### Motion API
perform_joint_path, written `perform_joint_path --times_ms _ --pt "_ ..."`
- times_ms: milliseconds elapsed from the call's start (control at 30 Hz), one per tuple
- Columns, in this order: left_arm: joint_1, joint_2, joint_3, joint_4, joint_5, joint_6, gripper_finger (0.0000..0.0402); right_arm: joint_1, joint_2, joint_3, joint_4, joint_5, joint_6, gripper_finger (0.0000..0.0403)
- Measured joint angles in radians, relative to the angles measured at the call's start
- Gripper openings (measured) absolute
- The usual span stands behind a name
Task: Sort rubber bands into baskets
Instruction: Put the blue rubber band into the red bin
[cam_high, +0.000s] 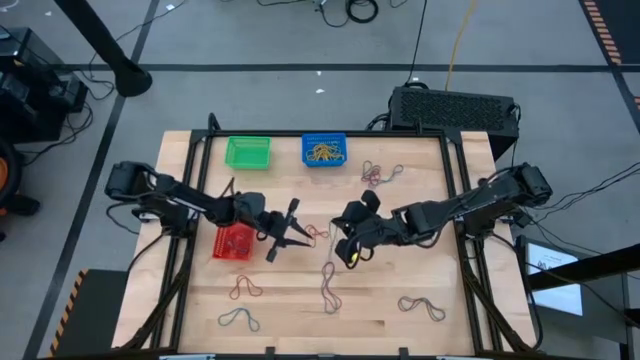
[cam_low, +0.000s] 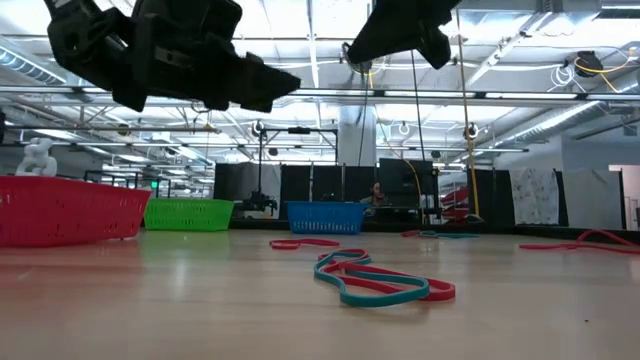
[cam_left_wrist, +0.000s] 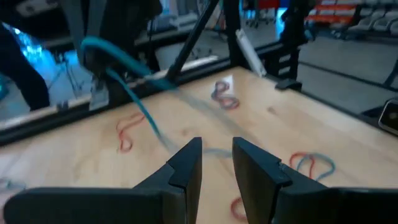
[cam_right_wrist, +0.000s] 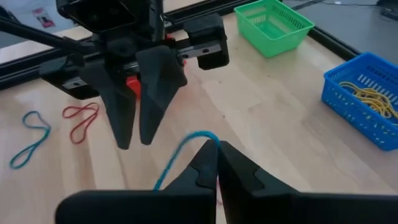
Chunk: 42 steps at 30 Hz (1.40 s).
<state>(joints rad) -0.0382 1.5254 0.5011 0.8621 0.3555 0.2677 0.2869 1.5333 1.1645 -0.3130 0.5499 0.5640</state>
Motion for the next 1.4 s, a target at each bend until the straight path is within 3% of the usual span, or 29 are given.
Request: perform_joint_path --times_ms 367,700,833,1100,1267,1400 --pt "-0.054 0.103 0.005 0.247 -0.05 -0.051 0.0107 0.048 0.043 0.001 0.071 0.009 -0.008 0.0" --pt "-0.063 0.174 0.071 0.245 -0.049 -0.142 0.0212 0.069 0.134 0.001 0.153 0.006 -0.026 0.0" --pt "-0.075 0.203 0.092 0.245 -0.051 -0.155 0.0237 0.073 0.138 0.001 0.164 0.009 -0.026 0.0" --pt "-0.086 0.199 0.105 0.083 0.044 -0.125 0.0229 0.088 0.121 0.001 0.172 -0.007 -0.037 0.0" --pt "-0.056 0.127 0.105 -0.044 0.053 -0.123 0.0216 0.104 0.121 0.001 0.167 -0.006 -0.038 0.0" --pt "-0.037 0.106 0.105 -0.049 0.051 -0.123 0.0208 0.115 0.121 0.001 0.163 -0.007 -0.037 0.0"
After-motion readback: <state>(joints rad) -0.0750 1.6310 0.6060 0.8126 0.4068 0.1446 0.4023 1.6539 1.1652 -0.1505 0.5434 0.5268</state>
